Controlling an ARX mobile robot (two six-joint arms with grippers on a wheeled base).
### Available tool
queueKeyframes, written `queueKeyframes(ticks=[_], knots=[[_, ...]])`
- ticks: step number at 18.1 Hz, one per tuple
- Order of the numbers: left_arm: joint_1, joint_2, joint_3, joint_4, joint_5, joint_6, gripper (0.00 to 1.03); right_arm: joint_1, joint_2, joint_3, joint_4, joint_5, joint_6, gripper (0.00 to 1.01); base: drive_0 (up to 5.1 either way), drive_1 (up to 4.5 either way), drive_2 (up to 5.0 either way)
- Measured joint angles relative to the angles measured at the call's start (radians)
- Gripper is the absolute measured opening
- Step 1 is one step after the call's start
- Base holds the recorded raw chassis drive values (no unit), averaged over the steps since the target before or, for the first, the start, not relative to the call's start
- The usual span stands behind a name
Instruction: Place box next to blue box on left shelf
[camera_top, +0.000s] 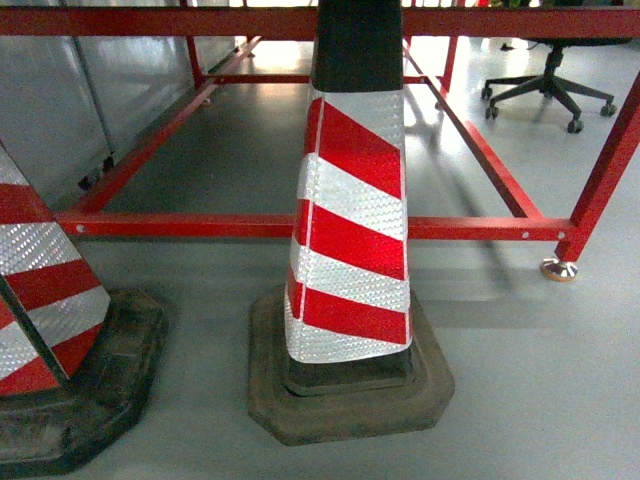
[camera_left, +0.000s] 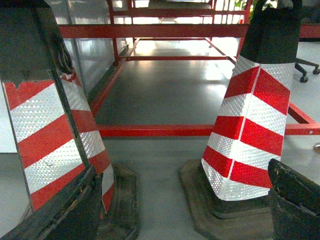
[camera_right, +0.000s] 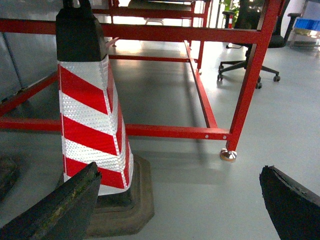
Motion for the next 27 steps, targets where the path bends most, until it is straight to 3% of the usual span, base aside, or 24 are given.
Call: queueKeyframes(ticks=[27], knots=[[0.0, 0.0, 0.0, 0.0, 0.002, 0.009, 0.98, 0.0, 0.0, 0.0, 0.0, 0.0, 0.0, 0.98, 0.0, 0.0, 0.0]])
